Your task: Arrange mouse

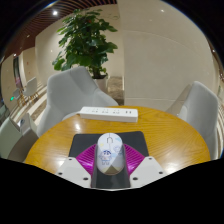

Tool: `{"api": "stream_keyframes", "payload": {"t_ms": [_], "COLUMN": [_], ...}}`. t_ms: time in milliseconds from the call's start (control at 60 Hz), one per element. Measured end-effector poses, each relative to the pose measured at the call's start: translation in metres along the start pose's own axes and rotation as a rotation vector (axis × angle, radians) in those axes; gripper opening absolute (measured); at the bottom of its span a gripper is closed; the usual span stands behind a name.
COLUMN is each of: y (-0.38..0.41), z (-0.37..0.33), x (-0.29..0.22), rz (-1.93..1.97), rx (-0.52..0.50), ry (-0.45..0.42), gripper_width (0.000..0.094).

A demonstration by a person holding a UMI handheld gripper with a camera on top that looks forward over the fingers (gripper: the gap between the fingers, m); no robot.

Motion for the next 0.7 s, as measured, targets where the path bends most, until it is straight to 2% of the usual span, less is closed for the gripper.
{"api": "stream_keyframes", "payload": {"t_ms": [167,200,267,383,417,500,700], "y": [0.013,0.015,0.017,0.021,0.017,0.007,-0.038], "z": [0.024,0.028,0.029,0.021,0.014,-0.014,-0.125], "x": [0.03,0.033,0.032,0.033,0.031,0.026,0.057], "rz": [-0.032,-0.032,-0.032,-0.024,-0.018,-0.006,0.019], "rx": [0.048,0.059,0.071,0.036,0.038,0.039,0.016], "ry": [0.052,0.063,0.042,0.073,0.078,0.062,0.126], "gripper_width": [0.0397,0.0431,0.0439,0.0884,0.0844,0.0869,0.0866]}}
Point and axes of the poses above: the point between the fingertips, and its own axes, seen from behind it with the camera up: y to the left, x down, z forward, the way the camera looks, the point moved 9 cm from there along -z, backward, against the way the camera looks, and after that the axes turned 10 degrees about x, right-handed, at the moved point
